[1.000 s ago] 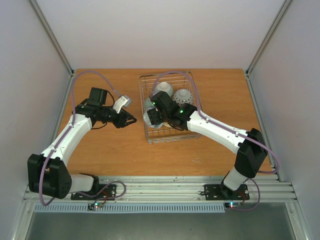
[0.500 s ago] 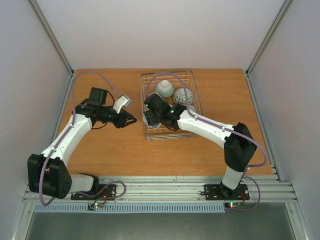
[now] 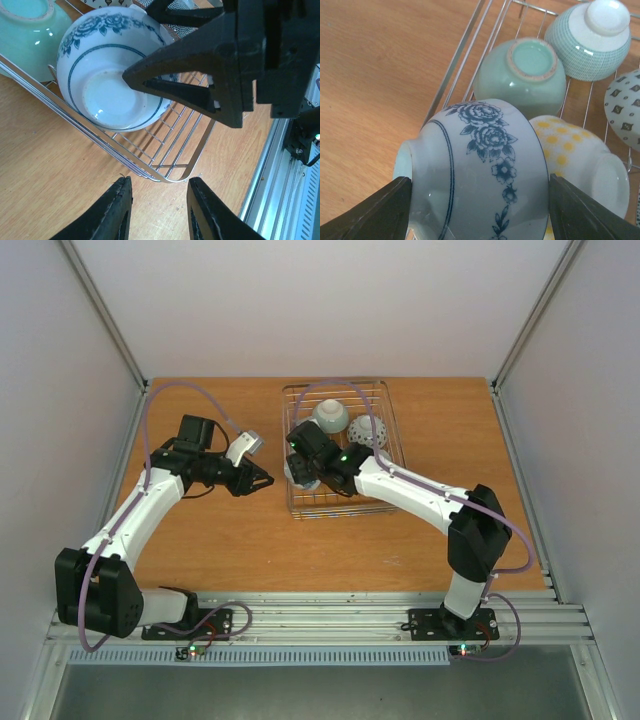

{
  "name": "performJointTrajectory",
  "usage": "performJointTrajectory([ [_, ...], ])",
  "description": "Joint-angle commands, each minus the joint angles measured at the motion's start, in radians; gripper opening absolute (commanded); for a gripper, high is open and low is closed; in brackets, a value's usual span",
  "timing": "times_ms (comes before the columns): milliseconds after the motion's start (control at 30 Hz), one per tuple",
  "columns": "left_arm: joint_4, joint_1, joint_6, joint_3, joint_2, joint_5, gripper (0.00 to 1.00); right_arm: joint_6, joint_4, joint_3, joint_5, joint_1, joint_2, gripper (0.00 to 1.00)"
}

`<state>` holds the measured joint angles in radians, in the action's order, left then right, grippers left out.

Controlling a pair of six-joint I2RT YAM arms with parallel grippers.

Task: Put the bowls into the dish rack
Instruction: Place the bowl in the dish rack.

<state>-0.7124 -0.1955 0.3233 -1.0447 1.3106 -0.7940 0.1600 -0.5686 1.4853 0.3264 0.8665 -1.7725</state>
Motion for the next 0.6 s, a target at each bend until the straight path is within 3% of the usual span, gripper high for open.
performJointTrajectory([
  [0,0.032,0.008,0.019,0.015,-0.021,-0.016,0.31,0.003,0.028,0.068,0.054,-0.011,0.008,0.01],
  [567,0.03,0.008,0.014,0.014,-0.014,-0.03,0.31,-0.227,0.1,-0.05,0.039,-0.055,0.056,0.01],
])
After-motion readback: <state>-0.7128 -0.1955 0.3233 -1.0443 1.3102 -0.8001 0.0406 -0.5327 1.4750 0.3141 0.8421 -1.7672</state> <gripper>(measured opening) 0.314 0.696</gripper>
